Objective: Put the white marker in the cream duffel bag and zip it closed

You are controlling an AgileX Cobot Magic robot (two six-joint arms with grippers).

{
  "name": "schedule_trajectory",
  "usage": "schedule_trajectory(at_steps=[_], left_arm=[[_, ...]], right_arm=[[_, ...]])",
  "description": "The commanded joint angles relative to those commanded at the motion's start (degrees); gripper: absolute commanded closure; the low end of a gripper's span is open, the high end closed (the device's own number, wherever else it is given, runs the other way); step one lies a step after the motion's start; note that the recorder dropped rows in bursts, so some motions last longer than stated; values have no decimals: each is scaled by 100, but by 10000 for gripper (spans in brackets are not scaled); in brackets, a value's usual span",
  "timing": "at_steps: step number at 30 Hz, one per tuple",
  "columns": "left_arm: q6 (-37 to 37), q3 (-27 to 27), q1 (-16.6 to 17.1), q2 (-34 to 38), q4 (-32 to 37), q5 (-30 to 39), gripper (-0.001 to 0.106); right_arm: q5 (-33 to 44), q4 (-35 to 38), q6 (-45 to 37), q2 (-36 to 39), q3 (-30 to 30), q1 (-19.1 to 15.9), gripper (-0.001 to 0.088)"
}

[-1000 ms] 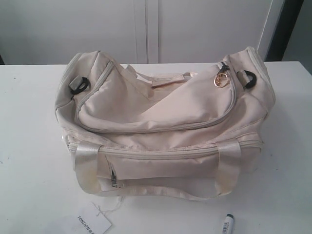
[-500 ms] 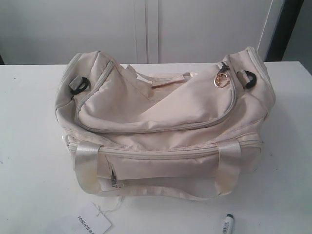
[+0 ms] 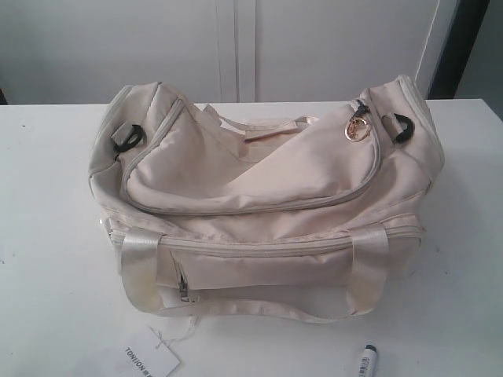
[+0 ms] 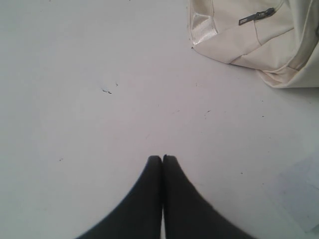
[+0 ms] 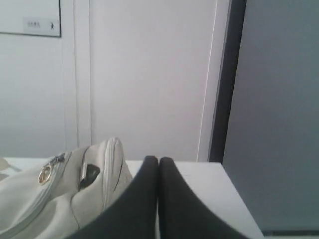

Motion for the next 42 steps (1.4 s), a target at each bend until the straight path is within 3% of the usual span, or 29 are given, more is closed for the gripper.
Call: schedule_trajectory(at_steps=[9,15,26,31,42], left_arm=[[0,0,0,0,0,0,1053],[0,0,0,0,0,0,1053],[0,0,0,0,0,0,1053],[0,0,0,0,0,0,1053],[0,0,0,0,0,0,1053]], right_arm=[[2077,11,89,1391,-976,0,868],[2252,488,-137,2430,-1617,0,868],[2426,512,-375,4430,-2769,0,868],[1921,651,-375,4673,-2860,0,868],[1921,1096,-688,5616,-3536,0,868]])
